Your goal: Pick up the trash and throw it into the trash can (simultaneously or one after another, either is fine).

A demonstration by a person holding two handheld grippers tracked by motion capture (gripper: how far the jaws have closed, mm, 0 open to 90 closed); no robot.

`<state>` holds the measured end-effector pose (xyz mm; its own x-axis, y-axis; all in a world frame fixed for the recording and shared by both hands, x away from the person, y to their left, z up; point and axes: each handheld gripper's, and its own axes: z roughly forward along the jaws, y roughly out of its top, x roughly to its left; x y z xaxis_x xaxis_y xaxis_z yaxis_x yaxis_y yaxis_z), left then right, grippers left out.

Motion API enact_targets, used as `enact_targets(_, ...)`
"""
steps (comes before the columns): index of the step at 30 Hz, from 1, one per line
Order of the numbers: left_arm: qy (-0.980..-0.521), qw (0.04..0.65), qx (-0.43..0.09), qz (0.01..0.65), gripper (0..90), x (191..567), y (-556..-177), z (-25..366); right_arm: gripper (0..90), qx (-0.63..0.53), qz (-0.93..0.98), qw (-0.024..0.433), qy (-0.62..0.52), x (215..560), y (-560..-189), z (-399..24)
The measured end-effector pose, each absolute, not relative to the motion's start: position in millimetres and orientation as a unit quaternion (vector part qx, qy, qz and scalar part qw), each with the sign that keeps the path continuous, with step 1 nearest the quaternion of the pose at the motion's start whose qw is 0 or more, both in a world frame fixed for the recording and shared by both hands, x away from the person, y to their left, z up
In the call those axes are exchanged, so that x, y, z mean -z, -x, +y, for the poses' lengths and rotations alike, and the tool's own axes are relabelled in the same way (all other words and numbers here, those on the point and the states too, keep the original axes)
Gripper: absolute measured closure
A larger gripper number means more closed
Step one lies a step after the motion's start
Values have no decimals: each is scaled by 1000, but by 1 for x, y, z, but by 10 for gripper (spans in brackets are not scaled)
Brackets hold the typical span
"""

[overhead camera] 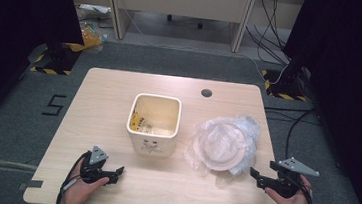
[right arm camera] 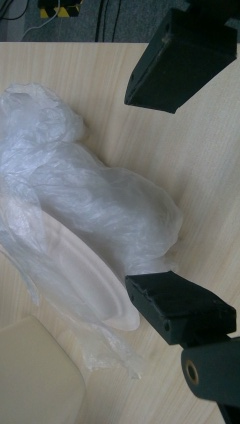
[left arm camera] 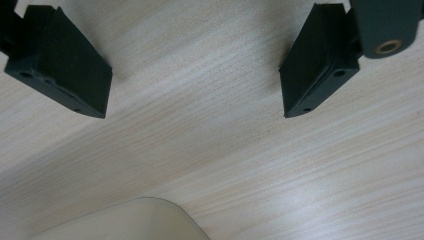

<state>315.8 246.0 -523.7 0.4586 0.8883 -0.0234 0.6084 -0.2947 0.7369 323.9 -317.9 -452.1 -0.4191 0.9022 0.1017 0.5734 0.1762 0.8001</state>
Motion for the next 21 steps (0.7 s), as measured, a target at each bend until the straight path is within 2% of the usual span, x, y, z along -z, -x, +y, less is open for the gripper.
enact_targets(21,-779,349,-200,480,124,524,-316,246,161,-418,745,207,-478,431,-351,-300)
